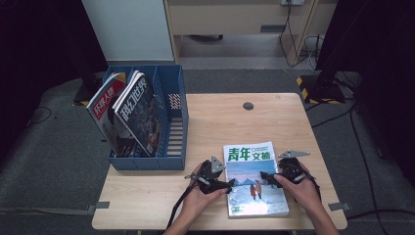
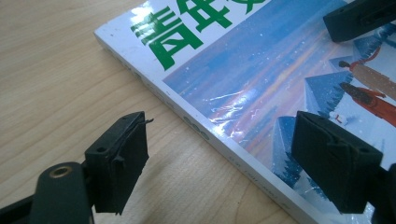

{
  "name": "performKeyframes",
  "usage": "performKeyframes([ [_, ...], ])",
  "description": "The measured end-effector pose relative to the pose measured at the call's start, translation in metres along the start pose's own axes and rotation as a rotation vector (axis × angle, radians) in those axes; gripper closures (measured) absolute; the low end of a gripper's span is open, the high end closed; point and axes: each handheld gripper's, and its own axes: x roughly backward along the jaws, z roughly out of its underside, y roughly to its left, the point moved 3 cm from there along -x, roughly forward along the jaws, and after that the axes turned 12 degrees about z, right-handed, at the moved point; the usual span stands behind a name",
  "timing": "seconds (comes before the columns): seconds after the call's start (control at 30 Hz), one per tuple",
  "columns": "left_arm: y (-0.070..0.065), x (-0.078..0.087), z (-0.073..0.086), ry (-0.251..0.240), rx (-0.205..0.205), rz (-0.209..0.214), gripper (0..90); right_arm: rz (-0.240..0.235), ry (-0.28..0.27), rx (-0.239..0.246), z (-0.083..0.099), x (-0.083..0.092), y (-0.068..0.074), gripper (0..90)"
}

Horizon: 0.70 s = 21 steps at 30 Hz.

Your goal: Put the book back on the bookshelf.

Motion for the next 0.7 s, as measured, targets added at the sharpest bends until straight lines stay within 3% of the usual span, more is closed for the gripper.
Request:
performKeyframes([
  [0.1,-0.0002,-0.0035,0.0026,0.011,-0.003,0.002,17.6,-0.006,0.003,-0.015,0.0004,-0.0009,-0.0007,2.0],
  [0.37,0.0006,-0.0069,0.0058,-0.026,0.046,0.023,16.5,0.002,-0.018,-0.02,0.0018,-0.0022,-0.0004,0.5],
  [0.7,0.0008,-0.0079,0.0063,-0.027,0.059,0.036,16.5,-0.007,-0.021,-0.018,0.0015,-0.0025,0.0,2.5],
])
